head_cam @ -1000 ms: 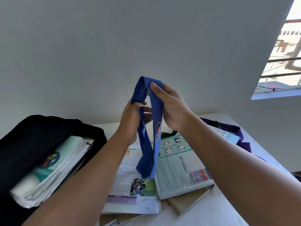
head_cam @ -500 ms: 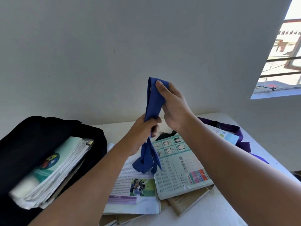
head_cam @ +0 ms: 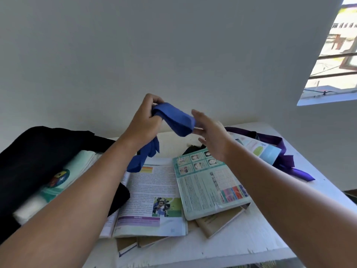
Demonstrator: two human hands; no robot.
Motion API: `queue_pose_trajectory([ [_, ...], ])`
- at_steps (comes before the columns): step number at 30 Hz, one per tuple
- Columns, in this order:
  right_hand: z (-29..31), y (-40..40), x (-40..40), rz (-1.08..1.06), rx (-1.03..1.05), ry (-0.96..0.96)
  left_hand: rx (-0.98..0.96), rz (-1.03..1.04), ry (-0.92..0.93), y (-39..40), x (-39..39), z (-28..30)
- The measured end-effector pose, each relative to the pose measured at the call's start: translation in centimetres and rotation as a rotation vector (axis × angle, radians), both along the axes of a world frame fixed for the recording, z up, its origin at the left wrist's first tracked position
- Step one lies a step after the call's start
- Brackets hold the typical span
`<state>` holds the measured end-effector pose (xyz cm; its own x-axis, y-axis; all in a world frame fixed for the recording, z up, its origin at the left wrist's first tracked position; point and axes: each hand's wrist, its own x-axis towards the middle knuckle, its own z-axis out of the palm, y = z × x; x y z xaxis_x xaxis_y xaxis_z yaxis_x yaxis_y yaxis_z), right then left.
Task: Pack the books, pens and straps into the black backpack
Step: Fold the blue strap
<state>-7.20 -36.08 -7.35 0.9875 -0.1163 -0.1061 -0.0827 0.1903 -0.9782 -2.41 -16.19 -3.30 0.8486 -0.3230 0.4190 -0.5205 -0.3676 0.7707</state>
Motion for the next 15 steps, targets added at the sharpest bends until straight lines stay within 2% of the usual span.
queue_pose_trajectory([
  [2, -0.2, 0.2, -0.1, -0.098, -0.073, -0.043, 0.113, -0.031, -0.046, -0.2, -0.2, 0.1],
  [4, 0.4, 0.5, -0.2, -0.134, -0.041, -0.121, 0.209, -0.066, -0.081, -0.5, -0.4, 0.1],
  [7, 1.9, 1.3, -0.3, 0.028, -0.06, -0.171, 0.291, -0.119, -0.108, -1.2, -1.2, 0.3],
  [10, 2.4, 2.2, -0.3, 0.148, -0.145, -0.186, 0.23, -0.161, -0.066, -1.6, -2.0, 0.8],
  [15, 3.3, 2.7, -0.2, 0.079, -0.225, -0.212, 0.14, -0.189, 0.024, -1.4, -2.8, 1.1],
])
